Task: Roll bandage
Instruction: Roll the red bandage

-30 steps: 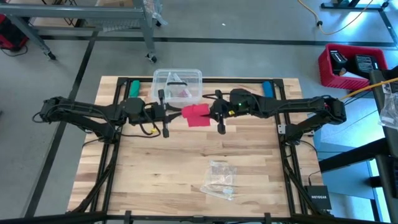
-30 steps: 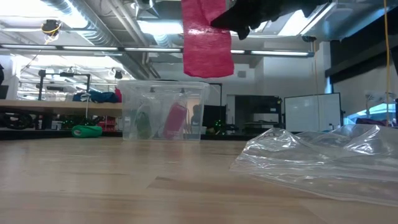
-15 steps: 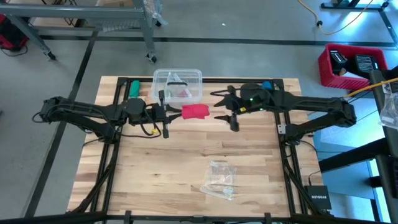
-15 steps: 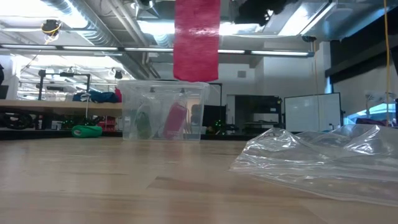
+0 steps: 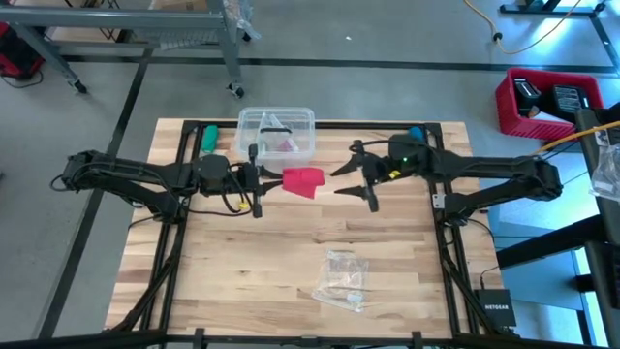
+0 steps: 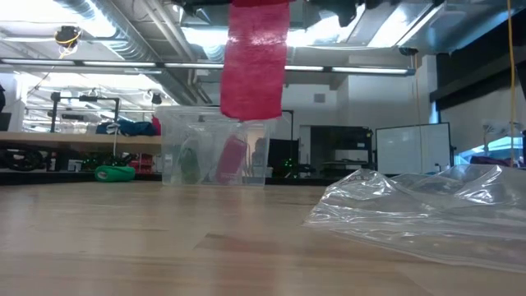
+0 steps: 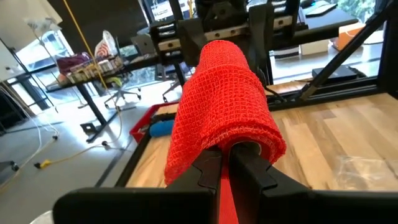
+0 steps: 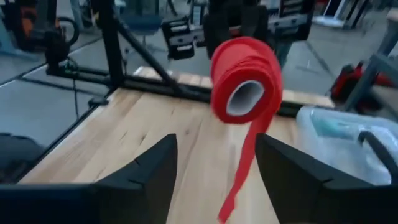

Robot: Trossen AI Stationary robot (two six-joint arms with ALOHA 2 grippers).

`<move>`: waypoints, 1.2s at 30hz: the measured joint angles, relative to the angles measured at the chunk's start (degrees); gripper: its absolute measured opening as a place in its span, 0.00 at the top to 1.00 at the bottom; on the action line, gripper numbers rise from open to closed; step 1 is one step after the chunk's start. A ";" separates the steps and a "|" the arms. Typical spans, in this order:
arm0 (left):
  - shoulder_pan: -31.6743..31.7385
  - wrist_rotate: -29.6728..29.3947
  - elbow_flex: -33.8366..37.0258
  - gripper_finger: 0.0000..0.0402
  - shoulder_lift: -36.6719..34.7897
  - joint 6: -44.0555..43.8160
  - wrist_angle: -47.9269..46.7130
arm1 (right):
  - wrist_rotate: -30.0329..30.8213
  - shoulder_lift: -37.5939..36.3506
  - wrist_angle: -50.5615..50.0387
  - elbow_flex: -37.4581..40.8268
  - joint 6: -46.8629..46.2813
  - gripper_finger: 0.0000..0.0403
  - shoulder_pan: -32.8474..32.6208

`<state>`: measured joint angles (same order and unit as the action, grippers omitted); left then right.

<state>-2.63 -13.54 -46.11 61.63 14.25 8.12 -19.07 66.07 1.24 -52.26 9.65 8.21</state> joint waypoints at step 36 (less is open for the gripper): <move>0.00 -1.70 0.00 0.97 0.08 0.73 -0.75 | -1.61 2.68 10.26 1.32 -3.39 0.59 0.02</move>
<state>-2.63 -15.25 -46.11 61.71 14.98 7.37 -20.68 68.75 11.51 -50.94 6.26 8.23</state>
